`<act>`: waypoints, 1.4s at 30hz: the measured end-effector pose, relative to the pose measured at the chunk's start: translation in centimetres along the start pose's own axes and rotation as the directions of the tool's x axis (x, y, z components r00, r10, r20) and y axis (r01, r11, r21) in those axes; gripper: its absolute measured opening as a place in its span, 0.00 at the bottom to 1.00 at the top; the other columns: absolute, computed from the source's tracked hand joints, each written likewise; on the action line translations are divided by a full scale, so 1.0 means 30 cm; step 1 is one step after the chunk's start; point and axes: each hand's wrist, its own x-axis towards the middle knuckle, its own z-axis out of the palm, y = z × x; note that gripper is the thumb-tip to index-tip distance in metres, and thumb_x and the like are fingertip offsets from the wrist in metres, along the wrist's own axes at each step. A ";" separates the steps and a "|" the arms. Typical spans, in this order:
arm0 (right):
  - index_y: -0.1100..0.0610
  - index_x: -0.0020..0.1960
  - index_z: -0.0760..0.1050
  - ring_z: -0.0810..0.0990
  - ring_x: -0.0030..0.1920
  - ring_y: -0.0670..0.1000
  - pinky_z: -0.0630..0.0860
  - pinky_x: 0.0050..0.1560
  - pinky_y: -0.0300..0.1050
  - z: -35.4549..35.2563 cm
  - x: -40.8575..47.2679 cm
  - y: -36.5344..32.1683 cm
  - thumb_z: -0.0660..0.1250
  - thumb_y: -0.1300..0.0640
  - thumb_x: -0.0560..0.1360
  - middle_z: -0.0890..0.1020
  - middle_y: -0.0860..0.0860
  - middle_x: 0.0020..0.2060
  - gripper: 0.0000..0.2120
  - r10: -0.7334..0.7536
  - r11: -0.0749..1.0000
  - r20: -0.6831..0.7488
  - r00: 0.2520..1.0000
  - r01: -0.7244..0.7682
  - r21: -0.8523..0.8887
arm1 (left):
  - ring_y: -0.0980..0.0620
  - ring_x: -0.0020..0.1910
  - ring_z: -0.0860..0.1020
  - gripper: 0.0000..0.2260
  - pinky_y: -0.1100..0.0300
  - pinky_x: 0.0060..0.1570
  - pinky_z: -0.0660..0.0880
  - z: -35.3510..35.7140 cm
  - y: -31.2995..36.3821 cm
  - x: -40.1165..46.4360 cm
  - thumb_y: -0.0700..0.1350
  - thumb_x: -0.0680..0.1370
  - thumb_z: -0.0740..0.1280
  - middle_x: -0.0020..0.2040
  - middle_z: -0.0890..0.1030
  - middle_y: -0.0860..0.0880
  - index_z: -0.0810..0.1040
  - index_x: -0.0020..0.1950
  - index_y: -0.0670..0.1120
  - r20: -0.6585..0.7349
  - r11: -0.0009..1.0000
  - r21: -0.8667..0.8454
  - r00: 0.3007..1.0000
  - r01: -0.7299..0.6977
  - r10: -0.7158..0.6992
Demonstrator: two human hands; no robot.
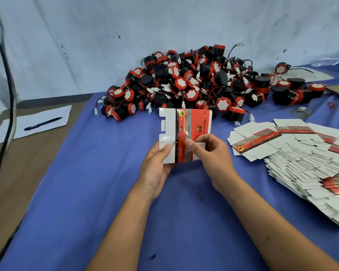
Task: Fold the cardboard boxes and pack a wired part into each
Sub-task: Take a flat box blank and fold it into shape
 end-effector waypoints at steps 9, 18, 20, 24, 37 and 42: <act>0.61 0.47 0.78 0.86 0.54 0.61 0.84 0.52 0.54 -0.028 0.003 -0.021 0.76 0.59 0.68 0.86 0.61 0.54 0.11 0.074 0.922 0.139 0.988 -0.121 0.368 | 0.40 0.55 0.86 0.16 0.49 0.46 0.84 -0.033 0.019 0.009 0.42 0.83 0.60 0.61 0.84 0.37 0.79 0.67 0.39 0.030 0.940 -0.282 0.981 0.192 -0.192; 0.60 0.45 0.77 0.87 0.51 0.56 0.84 0.47 0.47 -0.041 0.002 -0.018 0.76 0.59 0.70 0.87 0.56 0.51 0.09 0.010 0.989 0.264 0.965 -0.048 0.139 | 0.46 0.53 0.87 0.14 0.54 0.47 0.83 -0.090 0.028 0.009 0.39 0.71 0.73 0.56 0.87 0.46 0.88 0.52 0.55 0.061 0.990 0.120 0.996 -0.070 0.064; 0.61 0.46 0.78 0.87 0.50 0.55 0.84 0.46 0.44 -0.043 0.003 -0.016 0.76 0.61 0.73 0.88 0.54 0.49 0.08 -0.015 0.999 0.243 0.970 0.005 0.042 | 0.47 0.53 0.87 0.14 0.54 0.47 0.83 -0.075 0.022 0.005 0.42 0.71 0.73 0.54 0.88 0.48 0.87 0.52 0.59 0.041 0.957 0.254 0.990 -0.143 0.137; 0.59 0.44 0.79 0.87 0.47 0.53 0.84 0.44 0.48 -0.044 0.001 -0.007 0.77 0.58 0.74 0.87 0.50 0.45 0.08 -0.059 0.980 0.142 0.988 0.085 -0.180 | 0.55 0.46 0.87 0.15 0.62 0.40 0.81 -0.065 0.014 0.000 0.42 0.73 0.72 0.50 0.88 0.53 0.85 0.52 0.62 0.099 0.895 0.395 0.979 -0.205 0.181; 0.40 0.76 0.59 0.71 0.71 0.44 0.73 0.67 0.49 -0.012 -0.034 -0.012 0.73 0.29 0.63 0.71 0.44 0.69 0.47 -0.103 0.938 0.181 0.978 0.156 -0.311 | 0.57 0.52 0.84 0.22 0.56 0.53 0.82 -0.112 0.014 0.037 0.26 0.73 0.65 0.53 0.87 0.53 0.87 0.55 0.49 -0.024 0.607 0.693 0.829 -0.389 0.559; 0.37 0.81 0.46 0.51 0.79 0.37 0.58 0.76 0.44 -0.013 -0.028 -0.007 0.77 0.28 0.58 0.53 0.33 0.76 0.61 -0.141 0.900 0.324 0.935 0.258 -0.353 | 0.55 0.60 0.82 0.28 0.56 0.55 0.81 -0.081 0.024 0.020 0.26 0.70 0.68 0.64 0.83 0.55 0.86 0.62 0.50 0.333 0.131 0.833 0.677 -0.537 0.657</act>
